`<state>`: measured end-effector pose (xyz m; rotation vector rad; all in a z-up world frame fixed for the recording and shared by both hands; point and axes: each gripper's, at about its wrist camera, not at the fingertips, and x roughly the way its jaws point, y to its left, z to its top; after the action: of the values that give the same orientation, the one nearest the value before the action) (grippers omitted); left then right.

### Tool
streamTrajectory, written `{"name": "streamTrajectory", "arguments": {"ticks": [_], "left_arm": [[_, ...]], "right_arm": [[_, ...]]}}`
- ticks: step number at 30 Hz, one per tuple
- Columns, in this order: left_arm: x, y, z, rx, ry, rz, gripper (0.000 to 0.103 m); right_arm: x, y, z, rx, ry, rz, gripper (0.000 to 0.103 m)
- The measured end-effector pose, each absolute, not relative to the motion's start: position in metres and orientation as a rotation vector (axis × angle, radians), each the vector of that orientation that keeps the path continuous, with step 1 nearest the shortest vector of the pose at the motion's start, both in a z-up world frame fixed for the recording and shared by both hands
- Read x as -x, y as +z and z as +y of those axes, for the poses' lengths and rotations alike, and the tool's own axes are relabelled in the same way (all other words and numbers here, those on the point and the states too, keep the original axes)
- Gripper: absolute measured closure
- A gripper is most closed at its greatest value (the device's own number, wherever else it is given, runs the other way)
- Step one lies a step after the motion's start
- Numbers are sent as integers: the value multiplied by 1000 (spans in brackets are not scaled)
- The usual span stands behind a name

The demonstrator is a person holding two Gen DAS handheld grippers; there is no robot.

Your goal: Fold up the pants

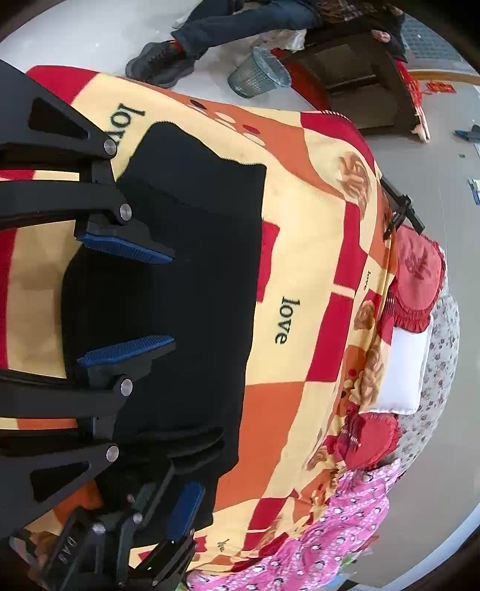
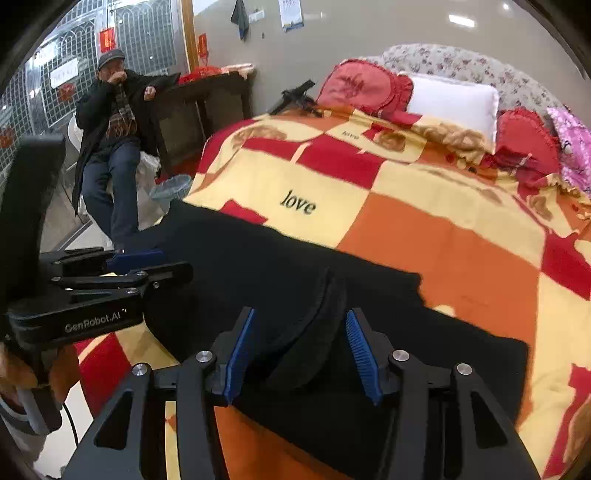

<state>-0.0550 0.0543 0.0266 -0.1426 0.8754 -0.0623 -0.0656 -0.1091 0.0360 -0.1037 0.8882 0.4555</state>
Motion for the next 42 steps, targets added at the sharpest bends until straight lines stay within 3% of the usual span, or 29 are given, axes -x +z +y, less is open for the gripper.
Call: {"name": "streamTrajectory", "arguments": {"ticks": [9, 15, 25, 31, 35, 42], "left_arm": [[62, 19, 67, 183, -48, 887, 59], [60, 17, 71, 206, -61, 885, 56], [66, 20, 94, 248, -70, 851, 52], [65, 16, 102, 267, -102, 861, 52], [68, 23, 112, 288, -121, 854, 52], [90, 27, 140, 365, -98, 836, 42]], "right_arm": [[51, 12, -116, 84, 390, 949, 49], [50, 7, -108, 60, 413, 962, 27], [56, 20, -100, 77, 416, 939, 28], [51, 9, -91, 77, 388, 949, 17], [50, 23, -79, 118, 389, 934, 17], [33, 42, -49, 146, 440, 879, 12]]}}
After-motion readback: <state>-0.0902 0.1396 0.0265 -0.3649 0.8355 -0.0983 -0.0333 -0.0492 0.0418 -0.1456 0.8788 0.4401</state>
